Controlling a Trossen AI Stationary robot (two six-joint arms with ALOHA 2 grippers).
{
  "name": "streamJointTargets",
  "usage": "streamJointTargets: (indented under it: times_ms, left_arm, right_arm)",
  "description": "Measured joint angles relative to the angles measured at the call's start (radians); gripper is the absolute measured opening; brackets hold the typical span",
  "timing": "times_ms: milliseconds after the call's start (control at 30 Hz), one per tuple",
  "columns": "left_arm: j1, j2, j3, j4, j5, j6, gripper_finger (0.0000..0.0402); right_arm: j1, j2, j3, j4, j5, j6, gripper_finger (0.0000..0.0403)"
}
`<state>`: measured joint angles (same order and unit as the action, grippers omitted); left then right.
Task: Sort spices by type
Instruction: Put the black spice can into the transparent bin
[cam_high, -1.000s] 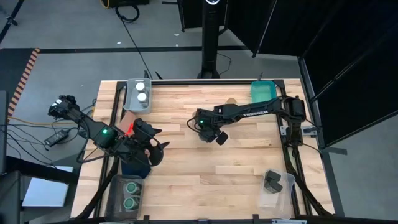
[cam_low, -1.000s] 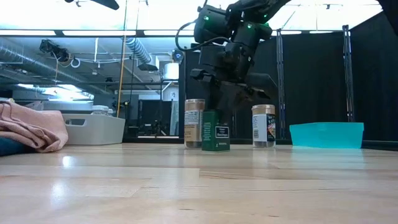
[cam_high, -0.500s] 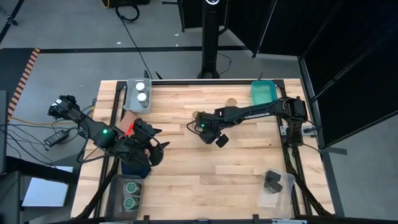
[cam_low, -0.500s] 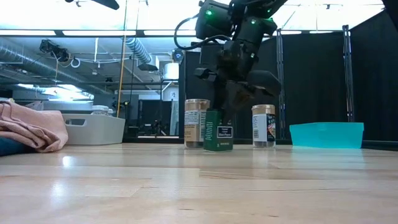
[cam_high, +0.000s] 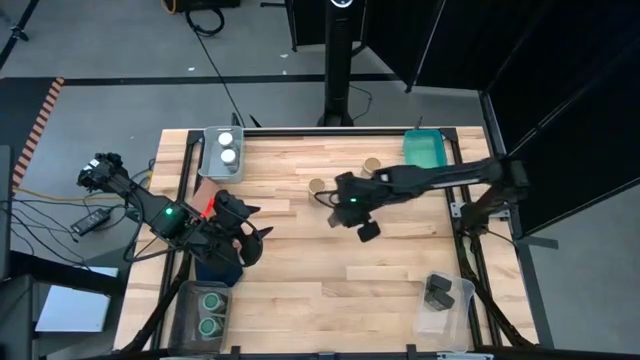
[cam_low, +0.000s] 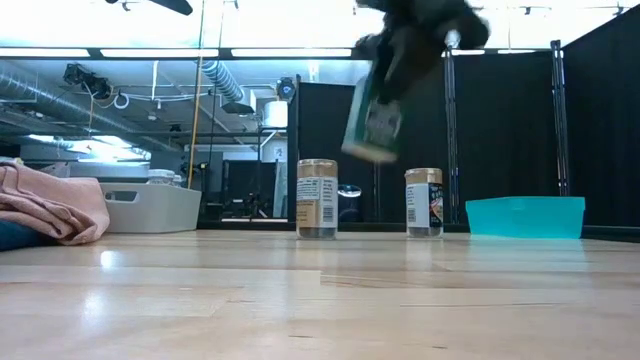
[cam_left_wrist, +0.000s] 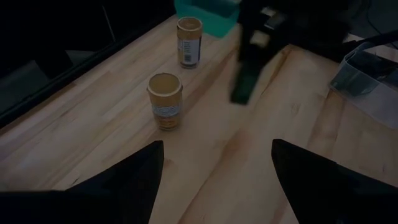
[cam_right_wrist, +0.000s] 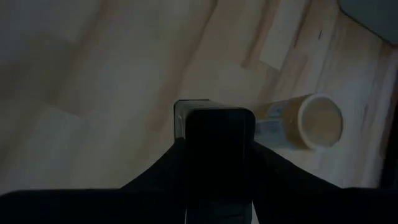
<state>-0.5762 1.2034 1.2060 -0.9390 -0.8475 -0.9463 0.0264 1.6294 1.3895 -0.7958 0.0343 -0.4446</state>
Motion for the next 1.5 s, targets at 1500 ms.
streamJointTargets:
  times_ms: [1500]
  left_arm:
    - [0.0, 0.0, 0.0, 0.006, -0.062, -0.003, 0.0302]
  right_arm:
    - [1.078, -0.094, 0.002, -0.484, 0.085, 2.303, 0.0135]
